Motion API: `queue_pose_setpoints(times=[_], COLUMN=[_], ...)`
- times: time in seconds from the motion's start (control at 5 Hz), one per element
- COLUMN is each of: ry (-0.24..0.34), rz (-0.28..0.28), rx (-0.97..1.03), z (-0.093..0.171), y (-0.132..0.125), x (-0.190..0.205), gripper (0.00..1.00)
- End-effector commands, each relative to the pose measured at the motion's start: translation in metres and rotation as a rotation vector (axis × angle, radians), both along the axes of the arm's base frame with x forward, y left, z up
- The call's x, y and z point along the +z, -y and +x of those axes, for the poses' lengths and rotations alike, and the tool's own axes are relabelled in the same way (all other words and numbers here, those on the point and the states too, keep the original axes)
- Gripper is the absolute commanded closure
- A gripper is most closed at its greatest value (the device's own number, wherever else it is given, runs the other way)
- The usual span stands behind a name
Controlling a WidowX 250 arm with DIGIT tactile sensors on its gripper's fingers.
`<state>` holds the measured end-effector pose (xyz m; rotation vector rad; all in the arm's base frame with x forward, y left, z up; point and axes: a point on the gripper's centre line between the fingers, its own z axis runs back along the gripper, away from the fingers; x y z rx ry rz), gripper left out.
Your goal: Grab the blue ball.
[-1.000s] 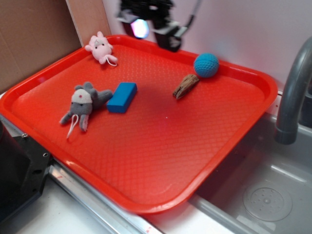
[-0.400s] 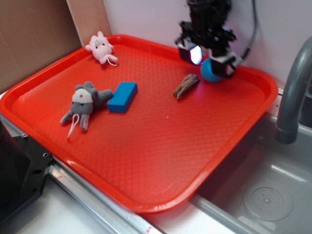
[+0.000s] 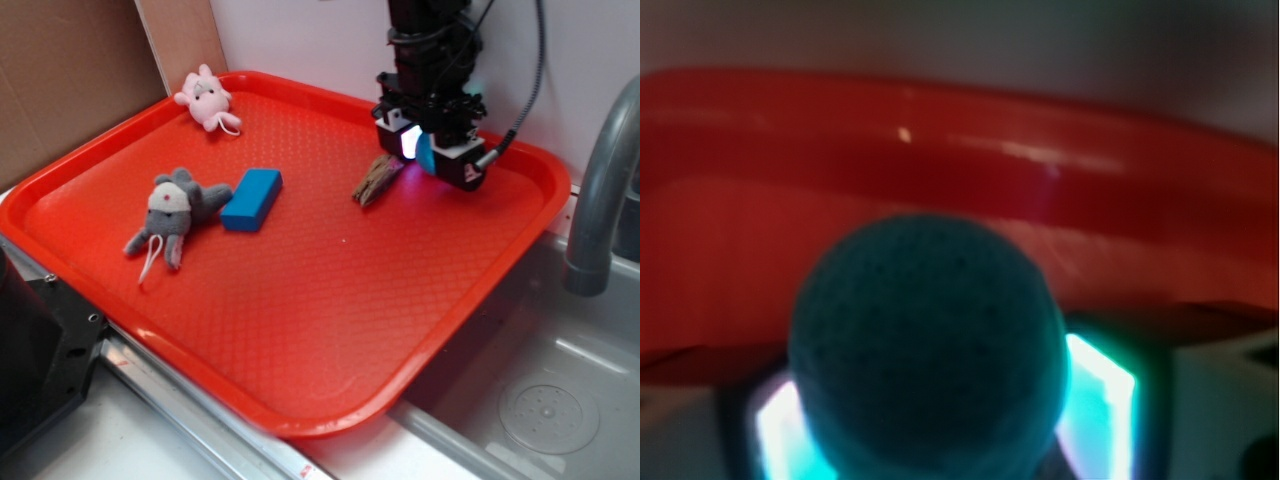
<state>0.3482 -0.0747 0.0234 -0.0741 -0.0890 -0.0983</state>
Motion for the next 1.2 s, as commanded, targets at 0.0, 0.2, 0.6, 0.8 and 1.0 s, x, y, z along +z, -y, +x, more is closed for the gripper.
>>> queue_pose_setpoints(times=[0.0, 0.2, 0.6, 0.8, 1.0], ry=[0.160, 0.239, 0.053, 0.002, 0.002], rz=[-0.006, -0.001, 0.036, 0.022, 0.044], rx=[0.003, 0.088, 0.166, 0.136, 0.124], z=[-0.012, -0.051, -0.111, -0.133, -0.137], y=[-0.006, -0.032, -0.075, -0.073, -0.065], x=[0.057, 0.106, 0.186, 0.199, 0.197], gripper=[1.00, 1.00, 1.00, 1.00, 1.00])
